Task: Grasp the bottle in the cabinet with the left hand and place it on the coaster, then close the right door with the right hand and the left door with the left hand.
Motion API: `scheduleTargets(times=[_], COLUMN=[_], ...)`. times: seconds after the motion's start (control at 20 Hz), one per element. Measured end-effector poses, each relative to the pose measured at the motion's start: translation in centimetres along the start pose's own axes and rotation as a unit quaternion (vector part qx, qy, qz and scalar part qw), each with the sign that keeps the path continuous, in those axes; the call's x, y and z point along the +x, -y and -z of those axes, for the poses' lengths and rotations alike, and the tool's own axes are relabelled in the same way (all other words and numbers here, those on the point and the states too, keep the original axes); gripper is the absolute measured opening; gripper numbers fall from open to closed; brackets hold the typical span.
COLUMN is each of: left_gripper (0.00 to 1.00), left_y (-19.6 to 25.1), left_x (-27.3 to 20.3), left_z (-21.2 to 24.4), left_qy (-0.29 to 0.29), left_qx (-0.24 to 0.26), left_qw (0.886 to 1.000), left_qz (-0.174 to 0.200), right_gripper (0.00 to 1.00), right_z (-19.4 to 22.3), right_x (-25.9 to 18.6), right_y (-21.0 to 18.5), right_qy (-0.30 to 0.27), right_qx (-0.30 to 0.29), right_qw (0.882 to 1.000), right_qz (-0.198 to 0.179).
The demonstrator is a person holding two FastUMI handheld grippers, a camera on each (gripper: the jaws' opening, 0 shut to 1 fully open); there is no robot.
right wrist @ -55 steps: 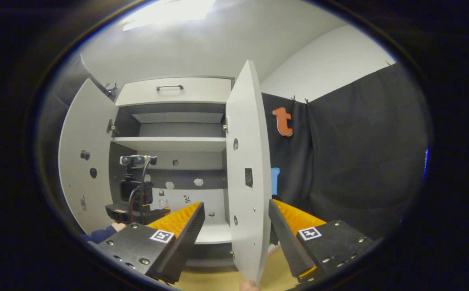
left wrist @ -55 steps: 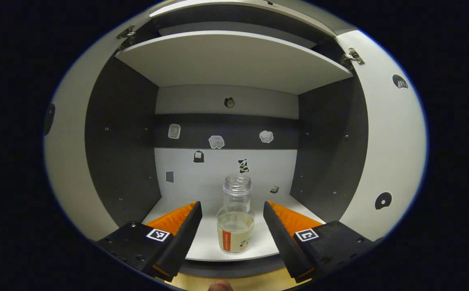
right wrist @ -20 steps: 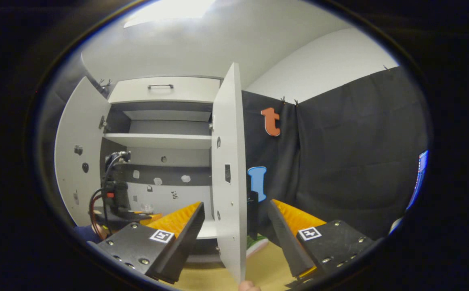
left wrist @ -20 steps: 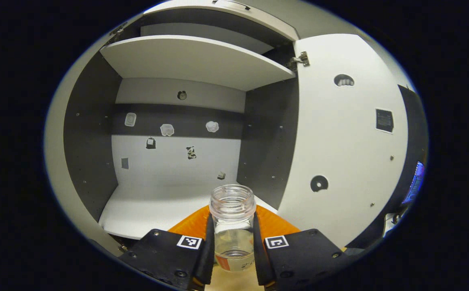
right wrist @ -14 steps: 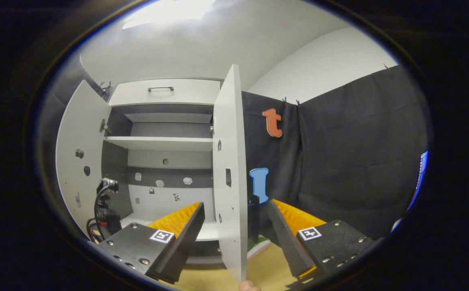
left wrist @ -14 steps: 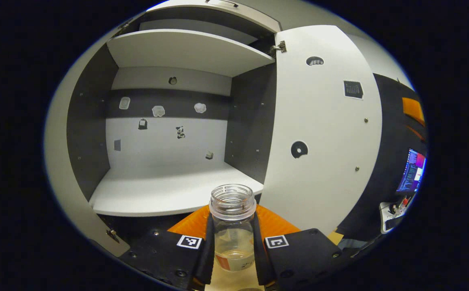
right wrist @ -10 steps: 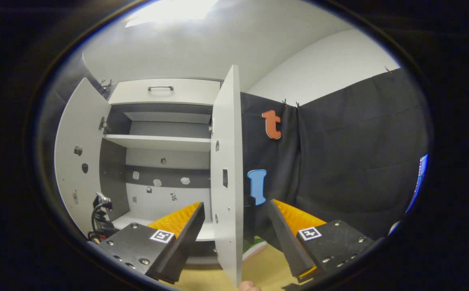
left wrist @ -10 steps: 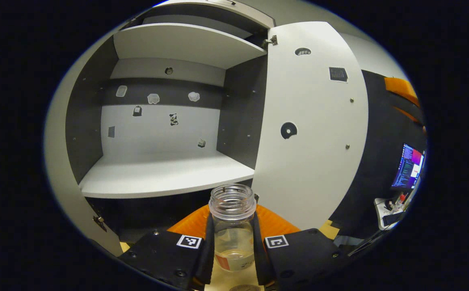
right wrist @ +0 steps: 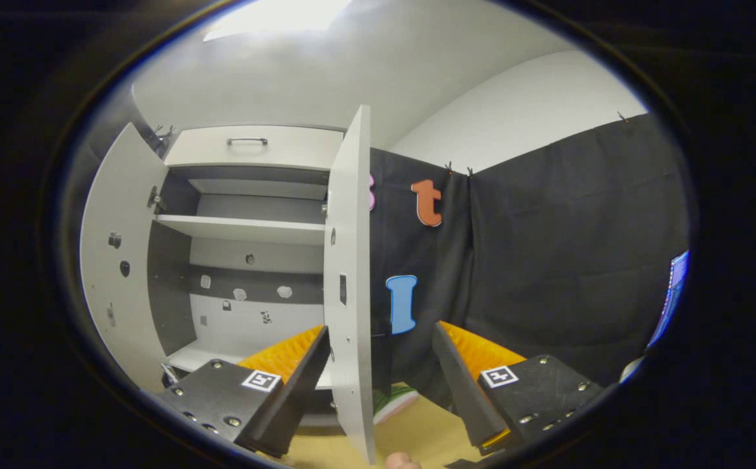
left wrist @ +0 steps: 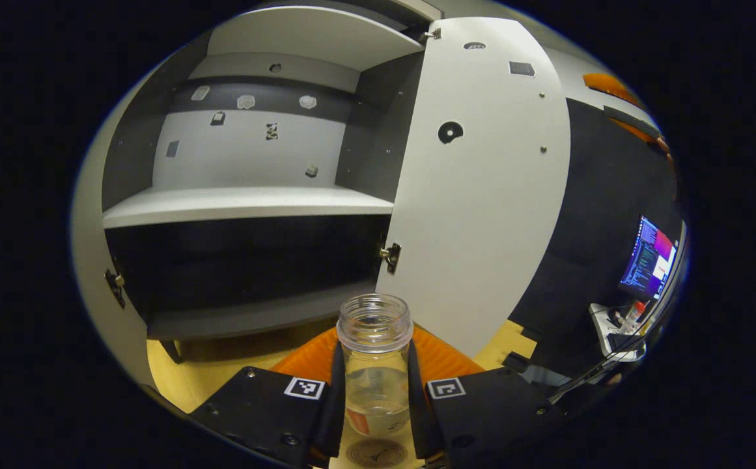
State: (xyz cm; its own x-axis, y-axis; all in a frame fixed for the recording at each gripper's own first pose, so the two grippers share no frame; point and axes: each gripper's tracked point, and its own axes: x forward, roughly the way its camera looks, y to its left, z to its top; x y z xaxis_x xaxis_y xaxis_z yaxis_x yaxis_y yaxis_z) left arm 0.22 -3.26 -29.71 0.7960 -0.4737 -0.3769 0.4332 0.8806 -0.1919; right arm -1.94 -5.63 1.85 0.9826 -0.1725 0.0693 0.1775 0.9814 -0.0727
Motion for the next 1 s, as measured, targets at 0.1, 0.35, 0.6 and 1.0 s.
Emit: scheduleTargets(times=[0.1, 0.35, 0.6, 1.0], left_gripper=[0.43, 0.43, 0.43, 0.44], left_y=[0.2, 0.3, 0.3, 0.4], left_x=[0.2, 0.3, 0.1, 0.7], left_z=[1.9, 7.1, 10.5, 12.4], left_qy=[-0.014, -0.063, -0.088, -0.080], left_qx=[-0.009, 0.001, 0.004, 0.025], left_qw=[1.000, 0.998, 0.996, 0.996], left_qz=[0.001, -0.006, -0.006, 0.003], right_gripper=[0.96, 0.93, 0.93, 0.96], right_z=[0.0, 0.2, 0.5, 0.9], right_x=[0.1, 0.1, 0.1, -0.2], right_y=[0.1, 0.2, 0.2, 0.5], right_qy=[-0.001, -0.004, -0.011, -0.017], right_qx=[-0.001, -0.005, -0.008, -0.016], right_qw=[1.000, 1.000, 1.000, 1.000], right_qz=[0.001, 0.005, 0.005, 0.013])
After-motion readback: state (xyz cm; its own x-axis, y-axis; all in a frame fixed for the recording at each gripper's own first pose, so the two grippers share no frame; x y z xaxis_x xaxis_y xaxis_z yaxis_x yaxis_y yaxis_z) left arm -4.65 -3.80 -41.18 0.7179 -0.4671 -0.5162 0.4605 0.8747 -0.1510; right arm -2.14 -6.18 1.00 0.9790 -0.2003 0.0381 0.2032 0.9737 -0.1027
